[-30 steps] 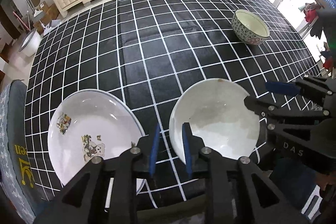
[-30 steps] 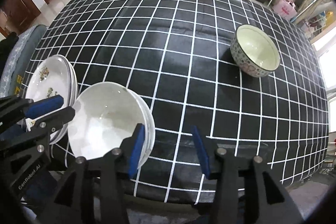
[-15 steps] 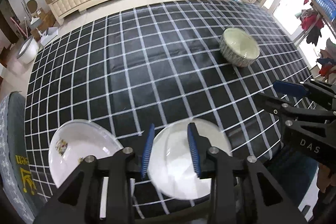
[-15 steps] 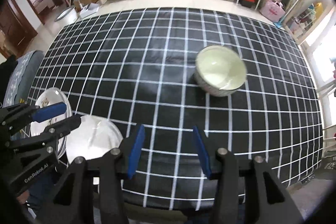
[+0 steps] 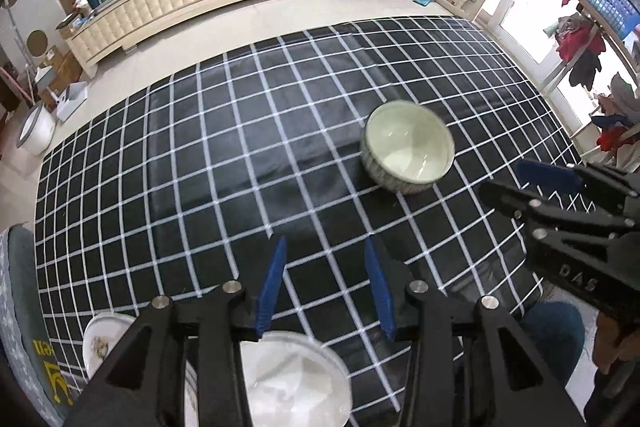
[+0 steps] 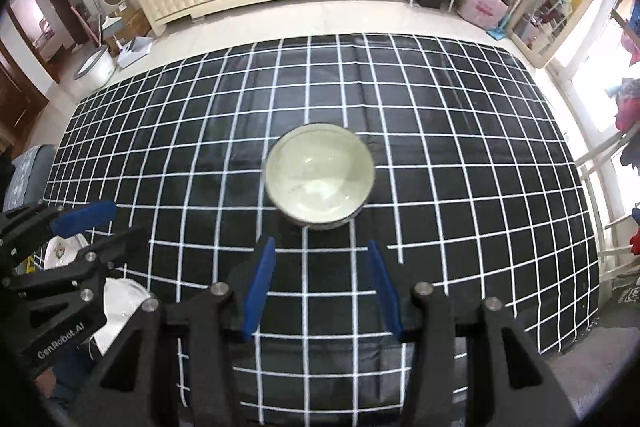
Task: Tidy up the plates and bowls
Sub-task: 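Move the left tool to the floral-pattern bowl and grip its rim, then carry the floral-pattern bowl with the left tool onto the white bowls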
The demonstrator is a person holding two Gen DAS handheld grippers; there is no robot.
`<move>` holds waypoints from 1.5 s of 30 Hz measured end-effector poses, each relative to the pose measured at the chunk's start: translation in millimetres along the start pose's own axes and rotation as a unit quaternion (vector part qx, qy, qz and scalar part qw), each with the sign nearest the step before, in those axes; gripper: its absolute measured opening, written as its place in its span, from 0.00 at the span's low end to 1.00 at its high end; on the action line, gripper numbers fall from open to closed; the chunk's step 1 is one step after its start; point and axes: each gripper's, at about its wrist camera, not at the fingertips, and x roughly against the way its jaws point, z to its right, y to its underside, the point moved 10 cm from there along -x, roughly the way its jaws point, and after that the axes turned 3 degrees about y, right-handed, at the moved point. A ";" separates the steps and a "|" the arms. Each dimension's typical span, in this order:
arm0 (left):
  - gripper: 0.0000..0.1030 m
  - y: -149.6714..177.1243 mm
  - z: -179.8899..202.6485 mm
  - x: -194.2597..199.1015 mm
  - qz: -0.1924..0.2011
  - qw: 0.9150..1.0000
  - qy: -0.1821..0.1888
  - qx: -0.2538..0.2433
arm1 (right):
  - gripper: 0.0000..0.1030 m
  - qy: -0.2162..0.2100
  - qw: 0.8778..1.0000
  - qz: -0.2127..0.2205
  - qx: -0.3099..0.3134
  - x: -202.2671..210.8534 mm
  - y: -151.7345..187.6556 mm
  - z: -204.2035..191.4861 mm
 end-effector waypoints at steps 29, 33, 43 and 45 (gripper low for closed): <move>0.45 -73.6 28.8 -129.7 -0.065 0.998 -0.008 -0.024 | 0.51 -0.019 0.998 -0.049 -0.043 -93.8 -23.1 45.2; 0.44 -72.2 29.4 -145.5 -0.077 0.997 -0.002 -0.020 | 0.51 -0.017 0.998 -0.048 -0.040 -100.4 -24.2 45.6; 0.13 -60.9 43.4 -165.9 -0.101 0.994 -0.007 -0.046 | 0.16 -0.058 0.996 -0.056 -0.040 -101.9 -18.0 35.0; 0.13 -60.5 47.9 -167.3 -0.101 0.993 -0.015 -0.050 | 0.14 -0.060 0.996 -0.054 -0.041 -101.3 -18.0 31.7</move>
